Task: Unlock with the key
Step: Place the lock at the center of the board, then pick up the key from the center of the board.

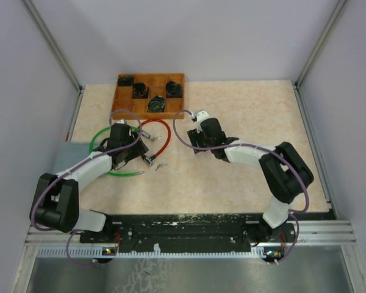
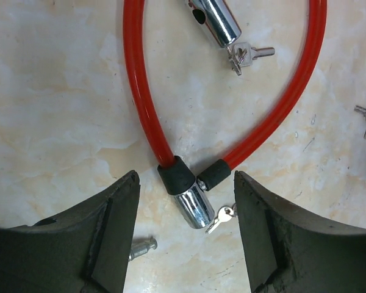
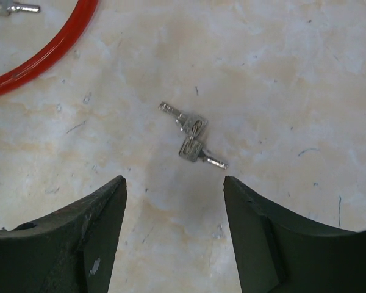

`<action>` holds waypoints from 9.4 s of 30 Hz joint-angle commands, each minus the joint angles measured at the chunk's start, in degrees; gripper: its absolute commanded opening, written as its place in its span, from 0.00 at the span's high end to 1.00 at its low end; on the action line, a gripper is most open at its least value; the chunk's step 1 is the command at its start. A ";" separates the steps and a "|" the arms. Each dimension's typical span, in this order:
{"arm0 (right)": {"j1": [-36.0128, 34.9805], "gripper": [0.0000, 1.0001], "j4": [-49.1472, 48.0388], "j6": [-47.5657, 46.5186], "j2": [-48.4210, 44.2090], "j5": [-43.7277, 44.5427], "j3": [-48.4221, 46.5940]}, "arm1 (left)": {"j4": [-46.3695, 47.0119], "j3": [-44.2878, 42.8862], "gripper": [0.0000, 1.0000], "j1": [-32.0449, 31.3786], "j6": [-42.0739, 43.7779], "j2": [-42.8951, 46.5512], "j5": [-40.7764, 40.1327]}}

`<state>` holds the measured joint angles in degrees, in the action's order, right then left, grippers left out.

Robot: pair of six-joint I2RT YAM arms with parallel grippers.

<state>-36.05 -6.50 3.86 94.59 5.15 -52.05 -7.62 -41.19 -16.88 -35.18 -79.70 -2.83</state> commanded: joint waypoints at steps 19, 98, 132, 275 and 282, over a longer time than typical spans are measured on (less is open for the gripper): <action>3.33 0.69 3.77 -2.30 17.11 -1.23 -15.38 | 2.12 -0.75 0.32 -0.33 1.72 -0.68 1.26; -7.46 0.75 -28.88 13.27 -24.26 -17.18 23.44 | 23.66 4.81 1.00 -17.77 -12.72 7.48 11.65; -17.93 0.61 -67.45 -33.39 -5.39 -8.80 26.68 | 0.56 -6.30 1.00 -18.54 -17.37 8.25 9.65; -11.14 1.00 -71.49 20.14 -16.50 -17.96 30.34 | 72.52 21.54 0.78 -15.29 16.88 5.39 46.98; -11.14 1.00 -66.89 18.33 -20.02 -17.38 30.69 | 70.09 21.43 1.00 -15.35 20.15 7.92 45.84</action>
<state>-47.44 -72.49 23.59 77.78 -12.69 -20.29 62.89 -19.97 -32.16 -17.93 -73.80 43.13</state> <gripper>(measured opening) 0.221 0.031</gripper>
